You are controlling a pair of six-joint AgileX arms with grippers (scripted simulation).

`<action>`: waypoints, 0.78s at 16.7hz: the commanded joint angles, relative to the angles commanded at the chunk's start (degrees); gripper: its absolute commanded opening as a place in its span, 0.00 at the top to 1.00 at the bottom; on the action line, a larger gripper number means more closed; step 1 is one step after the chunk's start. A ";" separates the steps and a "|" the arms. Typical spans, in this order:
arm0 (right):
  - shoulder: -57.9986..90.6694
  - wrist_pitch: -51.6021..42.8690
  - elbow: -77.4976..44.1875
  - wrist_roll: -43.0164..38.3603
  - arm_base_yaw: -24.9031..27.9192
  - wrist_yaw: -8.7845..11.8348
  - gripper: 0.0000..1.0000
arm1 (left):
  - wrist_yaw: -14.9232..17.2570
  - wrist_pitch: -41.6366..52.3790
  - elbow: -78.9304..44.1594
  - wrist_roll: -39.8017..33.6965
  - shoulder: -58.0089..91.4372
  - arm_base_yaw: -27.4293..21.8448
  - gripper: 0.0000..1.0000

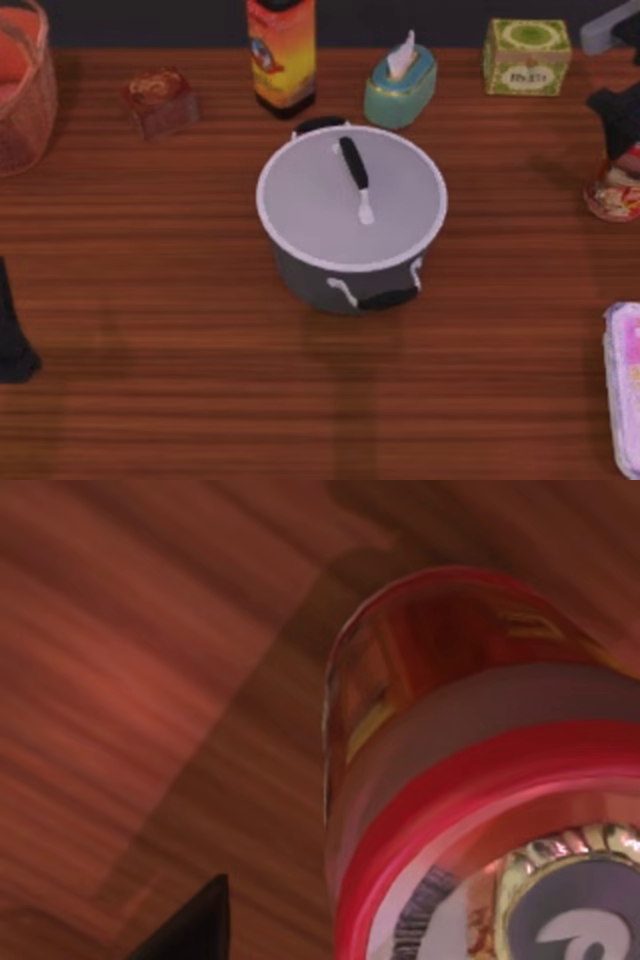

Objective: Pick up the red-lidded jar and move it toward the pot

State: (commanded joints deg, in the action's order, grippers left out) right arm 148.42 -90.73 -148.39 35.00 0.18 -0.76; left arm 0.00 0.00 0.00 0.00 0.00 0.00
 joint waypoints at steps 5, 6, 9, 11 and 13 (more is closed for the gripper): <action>-0.94 3.99 4.47 0.09 -0.06 0.01 0.00 | 0.00 0.00 0.00 0.00 0.00 0.00 0.00; -1.40 5.89 7.07 0.04 -0.05 0.01 0.00 | 0.00 0.00 0.00 0.00 0.00 0.00 0.00; -2.66 11.74 14.72 -0.01 0.02 0.03 0.00 | 0.00 0.00 0.00 0.00 0.00 0.00 0.00; -3.08 13.95 17.04 -0.01 0.03 0.04 0.00 | 0.00 0.00 0.00 0.00 0.00 0.00 0.00; -3.11 14.16 17.27 -0.01 0.03 0.04 0.00 | 0.00 0.00 0.00 0.00 0.00 0.00 0.00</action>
State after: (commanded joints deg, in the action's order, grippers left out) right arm 145.31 -76.57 -131.12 34.99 0.21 -0.72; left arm 0.00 0.00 0.00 0.00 0.00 0.00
